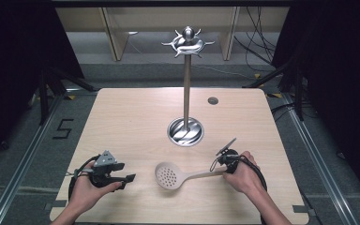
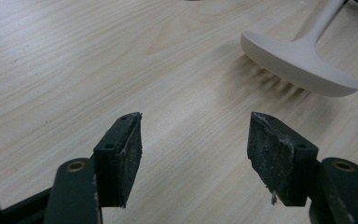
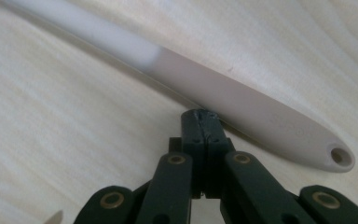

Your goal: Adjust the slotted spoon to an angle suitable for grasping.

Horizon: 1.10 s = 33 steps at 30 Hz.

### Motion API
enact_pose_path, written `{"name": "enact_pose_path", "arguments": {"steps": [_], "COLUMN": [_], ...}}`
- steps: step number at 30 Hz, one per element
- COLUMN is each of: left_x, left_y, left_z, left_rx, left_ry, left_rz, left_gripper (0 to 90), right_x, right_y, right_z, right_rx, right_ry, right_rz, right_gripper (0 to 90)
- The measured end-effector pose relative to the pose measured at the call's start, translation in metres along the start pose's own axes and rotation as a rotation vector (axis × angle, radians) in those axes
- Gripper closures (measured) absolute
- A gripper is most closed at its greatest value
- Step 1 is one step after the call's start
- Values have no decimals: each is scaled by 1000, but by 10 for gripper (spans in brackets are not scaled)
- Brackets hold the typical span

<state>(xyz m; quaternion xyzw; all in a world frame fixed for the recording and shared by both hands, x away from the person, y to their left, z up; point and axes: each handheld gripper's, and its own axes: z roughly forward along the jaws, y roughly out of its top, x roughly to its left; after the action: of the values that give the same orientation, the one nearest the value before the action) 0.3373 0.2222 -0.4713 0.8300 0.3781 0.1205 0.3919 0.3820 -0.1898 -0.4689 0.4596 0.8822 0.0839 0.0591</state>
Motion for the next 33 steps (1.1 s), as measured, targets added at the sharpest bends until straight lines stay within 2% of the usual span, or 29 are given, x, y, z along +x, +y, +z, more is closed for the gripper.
{"name": "enact_pose_path", "arguments": {"steps": [1,3,4,7,9,12,13,16,17,20,21,23,24,25,26,27,28,29,30,32,33], "left_x": [0,0,1,0,0,0,1,-1,0,0,-1,0,0,-1,-1,-1,-1,-1,1,0,-1], "left_y": [0,0,0,0,0,0,0,-1,0,0,0,0,0,0,0,0,0,0,0,0,1], "left_z": [0,0,0,0,-1,-1,0,0,-1,0,0,0,0,1,1,1,1,1,1,1,2], "left_rx": [3,2,2,2,4,1,2,3,1,2,4,0,4,7,0,1,-3,-4,4,6,-1], "left_ry": [-1,-1,6,5,0,1,8,1,3,-1,-3,-2,-1,-2,-4,-3,-2,-3,8,-1,-2], "left_rz": [-1,-1,11,7,3,-1,9,-21,-8,-6,-28,-5,-4,-27,-35,-35,-29,-22,-3,-9,-17], "left_gripper": [350,350,350,350,350,349,348,348,348,348,348,348,348,348,348,348,348,348,347,348,348], "right_x": [1,0,0,-2,-3,-2,-5,-7,-7,-8,-8,-6,-7,-7,-9,-10,-6,-9,-9,-13,-16], "right_y": [2,5,6,11,13,17,18,21,22,24,25,26,26,26,25,24,24,21,20,17,14], "right_z": [1,2,3,4,7,8,9,10,10,12,11,11,12,12,12,11,7,6,3,-2,-4], "right_rx": [-5,-12,-14,-8,-33,-31,-41,-45,-32,-55,-51,-40,-57,-59,-64,-73,-63,-98,-101,-131,-152], "right_ry": [-4,-6,-9,-2,-5,-6,-9,-3,13,1,17,7,6,7,-2,-1,30,35,22,18,21], "right_rz": [19,18,20,34,39,56,39,55,62,62,71,101,91,94,62,63,123,118,168,222,231], "right_gripper": [900,900,900,900,900,900,900,900,900,900,900,900,900,900,893,877,853,818,778,708,675]}}
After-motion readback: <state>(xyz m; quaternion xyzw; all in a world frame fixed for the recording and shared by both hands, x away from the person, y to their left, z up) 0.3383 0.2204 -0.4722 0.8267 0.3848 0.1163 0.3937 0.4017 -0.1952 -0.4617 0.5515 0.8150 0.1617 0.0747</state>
